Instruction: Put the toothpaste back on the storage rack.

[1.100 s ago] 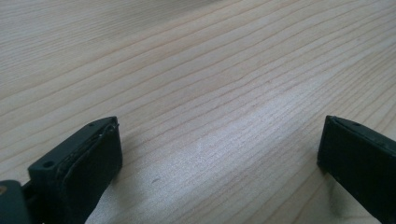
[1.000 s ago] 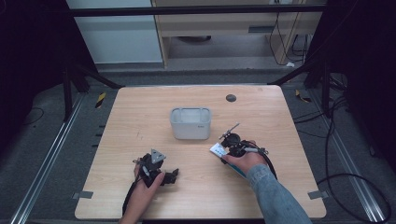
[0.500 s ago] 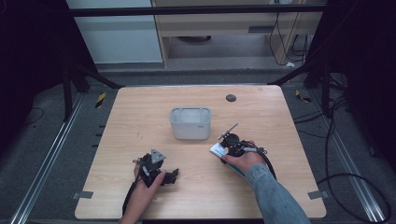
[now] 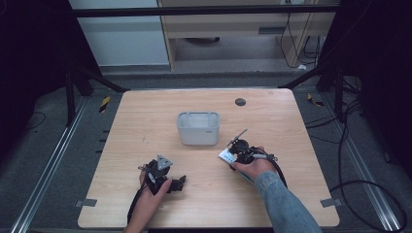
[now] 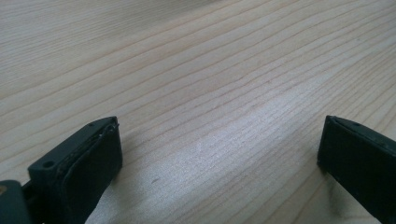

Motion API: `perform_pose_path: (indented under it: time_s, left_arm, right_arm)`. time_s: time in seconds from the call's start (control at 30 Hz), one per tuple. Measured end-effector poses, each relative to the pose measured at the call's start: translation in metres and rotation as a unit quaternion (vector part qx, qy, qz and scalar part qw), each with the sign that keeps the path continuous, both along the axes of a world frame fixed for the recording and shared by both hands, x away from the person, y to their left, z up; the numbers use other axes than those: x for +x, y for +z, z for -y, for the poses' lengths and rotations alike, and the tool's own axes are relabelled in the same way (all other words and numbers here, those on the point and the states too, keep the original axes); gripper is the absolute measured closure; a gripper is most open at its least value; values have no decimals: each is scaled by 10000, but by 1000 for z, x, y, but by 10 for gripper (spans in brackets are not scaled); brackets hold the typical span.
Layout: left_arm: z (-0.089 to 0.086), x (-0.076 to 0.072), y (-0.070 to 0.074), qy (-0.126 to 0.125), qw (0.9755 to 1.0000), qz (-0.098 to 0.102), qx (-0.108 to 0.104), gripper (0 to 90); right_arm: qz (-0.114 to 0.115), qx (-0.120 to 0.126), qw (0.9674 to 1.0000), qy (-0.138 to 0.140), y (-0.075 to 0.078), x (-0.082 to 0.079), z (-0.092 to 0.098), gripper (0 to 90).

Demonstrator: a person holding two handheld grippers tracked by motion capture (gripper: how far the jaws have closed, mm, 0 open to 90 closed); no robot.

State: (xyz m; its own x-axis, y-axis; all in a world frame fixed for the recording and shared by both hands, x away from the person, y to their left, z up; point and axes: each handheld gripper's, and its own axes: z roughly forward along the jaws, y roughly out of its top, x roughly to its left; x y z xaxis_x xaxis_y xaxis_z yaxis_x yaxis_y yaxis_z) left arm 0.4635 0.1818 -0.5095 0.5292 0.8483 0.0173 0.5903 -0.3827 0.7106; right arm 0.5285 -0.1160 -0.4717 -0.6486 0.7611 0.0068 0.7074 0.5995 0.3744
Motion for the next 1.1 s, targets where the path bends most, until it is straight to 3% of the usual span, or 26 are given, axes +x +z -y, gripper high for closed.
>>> perform_pose_path:
  time_s: [0.63,1.1]
  left_arm:
    - [0,0,0,0,10000,0,2,0]
    - [0,0,0,1,10000,-1,1,0]
  right_arm:
    - [68,-90,9999,36,2,0,1,657]
    - [88,38,9999,-97,4,-2,3,718]
